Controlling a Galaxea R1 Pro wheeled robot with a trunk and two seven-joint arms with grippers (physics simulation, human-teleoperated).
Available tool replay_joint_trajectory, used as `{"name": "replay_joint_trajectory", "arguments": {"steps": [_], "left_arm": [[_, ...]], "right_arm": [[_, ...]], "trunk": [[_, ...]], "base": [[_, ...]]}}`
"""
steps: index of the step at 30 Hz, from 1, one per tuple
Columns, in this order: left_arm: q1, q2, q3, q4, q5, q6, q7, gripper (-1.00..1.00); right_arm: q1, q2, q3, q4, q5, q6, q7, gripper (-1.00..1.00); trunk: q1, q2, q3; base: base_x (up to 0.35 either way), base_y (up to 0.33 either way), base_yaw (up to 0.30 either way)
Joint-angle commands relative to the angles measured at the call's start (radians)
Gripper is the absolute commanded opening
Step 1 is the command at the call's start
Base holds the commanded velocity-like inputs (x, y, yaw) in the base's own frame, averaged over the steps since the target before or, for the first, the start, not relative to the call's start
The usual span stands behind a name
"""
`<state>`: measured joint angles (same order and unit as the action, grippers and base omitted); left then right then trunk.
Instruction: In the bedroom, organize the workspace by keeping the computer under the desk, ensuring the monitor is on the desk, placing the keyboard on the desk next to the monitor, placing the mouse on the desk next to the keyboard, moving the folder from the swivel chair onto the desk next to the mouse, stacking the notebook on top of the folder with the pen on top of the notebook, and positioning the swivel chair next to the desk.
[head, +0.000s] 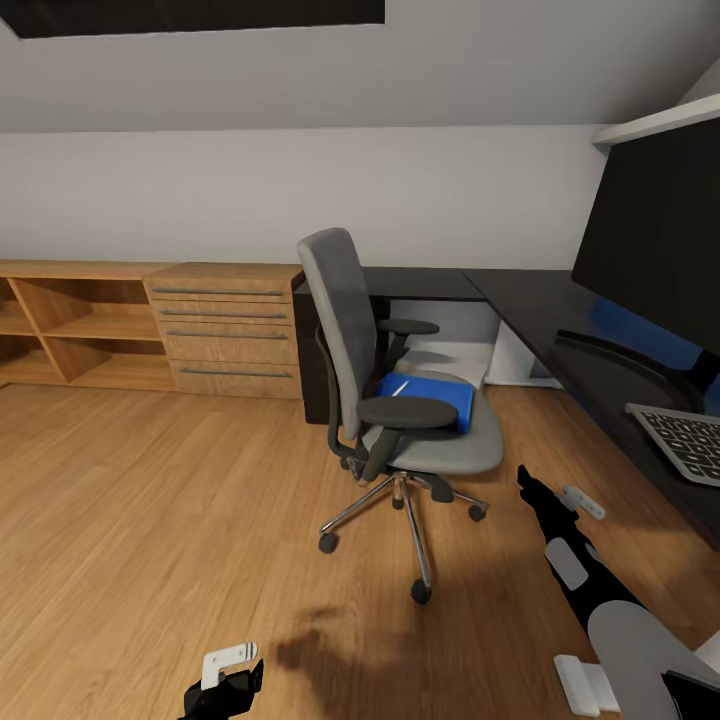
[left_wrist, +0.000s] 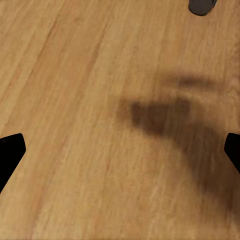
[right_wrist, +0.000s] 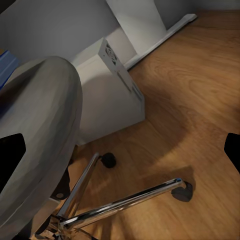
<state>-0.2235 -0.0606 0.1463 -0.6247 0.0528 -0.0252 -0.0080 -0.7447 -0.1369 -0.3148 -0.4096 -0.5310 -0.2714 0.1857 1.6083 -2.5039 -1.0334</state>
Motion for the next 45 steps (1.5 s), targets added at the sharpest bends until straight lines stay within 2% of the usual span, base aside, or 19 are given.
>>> {"name": "replay_joint_trajectory", "arguments": {"steps": [1, 11, 28, 45], "left_arm": [[0.000, -0.001, 0.002, 0.000, 0.006, -0.002, -0.001, 1.00], [0.000, -0.001, 0.002, 0.000, 0.006, -0.002, -0.001, 1.00], [0.000, -0.001, 0.002, 0.000, 0.006, -0.002, -0.001, 1.00], [0.000, -0.001, 0.002, 0.000, 0.006, -0.002, -0.001, 1.00]], "right_arm": [[-0.001, 0.000, -0.003, 0.002, -0.011, -0.002, 0.009, 1.00], [-0.001, 0.001, -0.003, 0.002, -0.011, -0.002, 0.009, 1.00], [-0.001, 0.003, -0.003, 0.003, -0.011, -0.002, 0.009, 1.00], [-0.001, 0.005, -0.003, 0.004, -0.011, -0.002, 0.009, 1.00]], "trunk": [[0.000, 0.000, -0.001], [0.000, 0.000, -0.001], [0.000, 0.000, 0.002], [0.000, 0.000, 0.002]], "base": [[0.000, 0.000, 0.000], [0.000, 0.000, -0.024], [0.000, 0.000, -0.187], [0.000, 0.082, -0.023]]}}
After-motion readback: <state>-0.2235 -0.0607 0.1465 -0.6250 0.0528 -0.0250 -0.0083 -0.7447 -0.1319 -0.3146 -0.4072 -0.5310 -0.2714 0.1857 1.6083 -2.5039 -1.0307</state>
